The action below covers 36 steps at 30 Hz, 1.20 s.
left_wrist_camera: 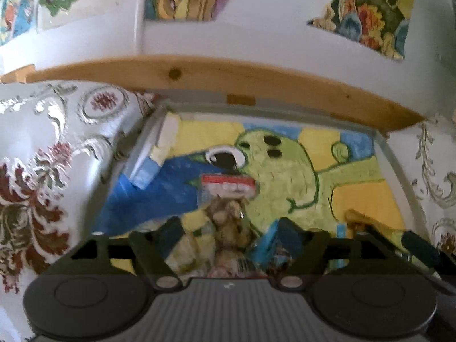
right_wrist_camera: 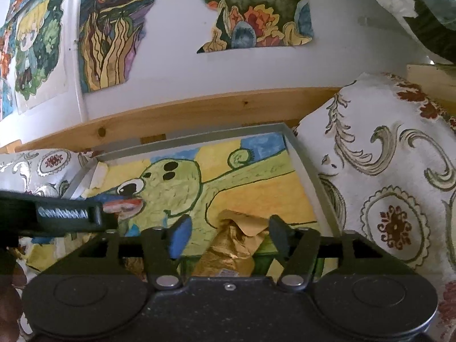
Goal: Organize snacks
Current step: 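Open the left tool over the tray while the right tool releases the gold packet, then withdraw both open tools from the tray back over the snack pile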
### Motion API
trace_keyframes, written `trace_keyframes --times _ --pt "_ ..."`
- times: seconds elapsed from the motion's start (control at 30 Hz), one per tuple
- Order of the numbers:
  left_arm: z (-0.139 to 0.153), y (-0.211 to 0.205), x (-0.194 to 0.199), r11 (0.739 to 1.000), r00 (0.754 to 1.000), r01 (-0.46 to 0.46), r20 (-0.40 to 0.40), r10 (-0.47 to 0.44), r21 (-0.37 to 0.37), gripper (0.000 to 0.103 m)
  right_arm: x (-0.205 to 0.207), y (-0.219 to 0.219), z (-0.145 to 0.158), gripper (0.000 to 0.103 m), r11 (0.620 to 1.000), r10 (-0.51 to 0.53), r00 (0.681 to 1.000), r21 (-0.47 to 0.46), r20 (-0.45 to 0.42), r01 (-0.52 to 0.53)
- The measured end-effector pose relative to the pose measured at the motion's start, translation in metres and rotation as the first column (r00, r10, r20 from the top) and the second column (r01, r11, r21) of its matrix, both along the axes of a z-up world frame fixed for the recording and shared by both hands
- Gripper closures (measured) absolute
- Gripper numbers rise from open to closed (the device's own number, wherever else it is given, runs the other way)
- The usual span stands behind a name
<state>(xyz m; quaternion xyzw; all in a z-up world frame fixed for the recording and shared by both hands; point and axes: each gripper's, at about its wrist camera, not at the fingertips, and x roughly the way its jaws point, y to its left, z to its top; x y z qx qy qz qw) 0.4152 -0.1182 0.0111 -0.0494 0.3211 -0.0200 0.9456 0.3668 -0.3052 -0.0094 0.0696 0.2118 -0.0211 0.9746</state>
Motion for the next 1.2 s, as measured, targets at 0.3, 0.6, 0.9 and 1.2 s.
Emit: trace_keyframes --times 0.3,0.6,0.9,1.2 --pt "0.032 0.018 -0.029 0.998 0.993 -0.043 0.106 0.048 -0.055 0.001 -0.035 -0.005 0.029 0.01 0.999 -0.03 0.992 -0.02 0.119 0.033" --pt "0.057 0.037 -0.081 0.995 0.973 -0.053 0.221 0.07 -0.081 0.0 -0.097 0.002 0.062 0.001 0.996 -0.003 0.969 -0.085 0.245 0.024" --pt "0.062 0.06 -0.149 0.993 0.953 -0.073 0.286 0.098 -0.097 0.0 -0.171 0.017 0.071 0.001 0.994 0.021 0.949 -0.109 0.315 0.014" --pt "0.051 0.073 -0.211 0.996 0.947 -0.053 0.312 0.075 -0.079 0.0 -0.231 0.029 0.072 0.001 0.993 0.012 0.942 -0.114 0.336 0.028"
